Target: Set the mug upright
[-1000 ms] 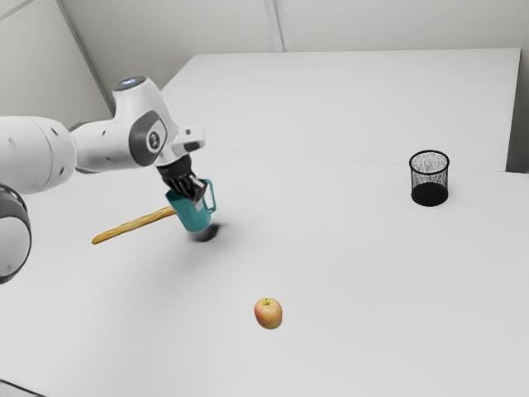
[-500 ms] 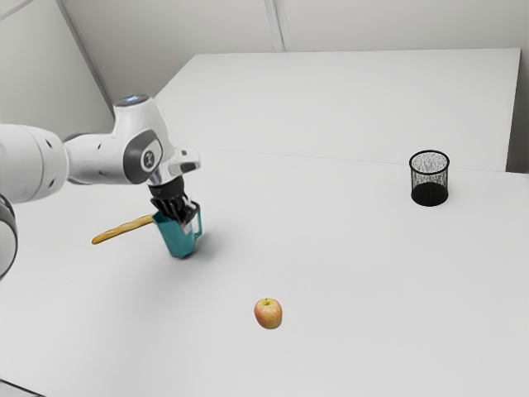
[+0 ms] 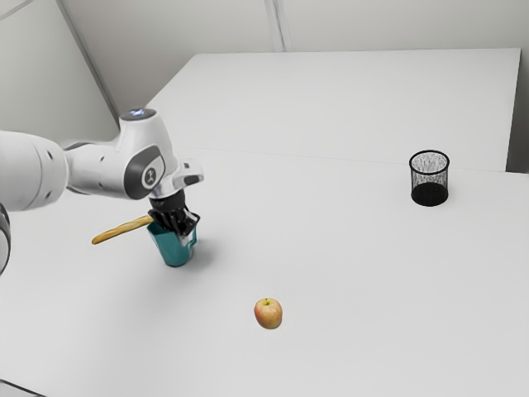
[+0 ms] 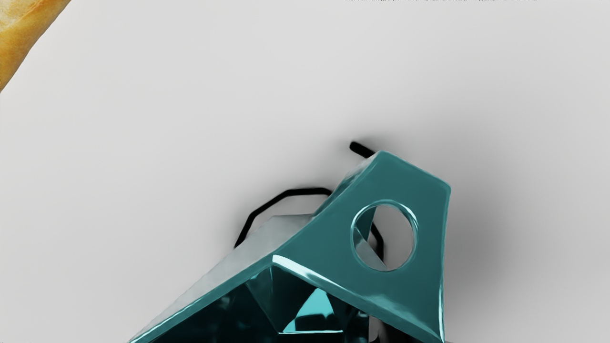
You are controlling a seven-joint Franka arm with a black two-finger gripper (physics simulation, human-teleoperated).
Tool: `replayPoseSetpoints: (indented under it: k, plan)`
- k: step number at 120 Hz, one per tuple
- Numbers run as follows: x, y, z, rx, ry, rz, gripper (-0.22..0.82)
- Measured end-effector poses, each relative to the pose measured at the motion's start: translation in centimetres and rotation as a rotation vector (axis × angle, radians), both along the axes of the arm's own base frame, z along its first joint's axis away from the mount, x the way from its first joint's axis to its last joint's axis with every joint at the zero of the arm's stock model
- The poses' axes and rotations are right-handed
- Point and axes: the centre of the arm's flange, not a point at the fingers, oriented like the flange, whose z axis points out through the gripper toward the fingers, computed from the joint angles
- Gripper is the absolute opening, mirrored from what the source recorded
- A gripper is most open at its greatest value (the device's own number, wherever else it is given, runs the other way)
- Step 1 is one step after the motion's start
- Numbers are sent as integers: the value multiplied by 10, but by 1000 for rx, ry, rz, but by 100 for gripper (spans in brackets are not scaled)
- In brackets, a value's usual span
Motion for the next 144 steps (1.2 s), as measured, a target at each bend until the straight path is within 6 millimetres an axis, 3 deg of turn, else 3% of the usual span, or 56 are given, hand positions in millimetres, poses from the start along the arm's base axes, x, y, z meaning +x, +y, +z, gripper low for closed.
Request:
replayPoseSetpoints:
  k: [5,31,52,76,112,120,144]
  plan:
    - [0,0,0,1,-5,8,-17]
    - [3,0,3,-1,-20,35,28]
    - [6,3,17,-9,-49,51,46]
    - [6,6,40,-27,-77,67,55]
    - [14,10,101,-36,-134,49,59]
    - [16,11,118,-38,-147,41,60]
    - [26,18,193,-3,-171,6,60]
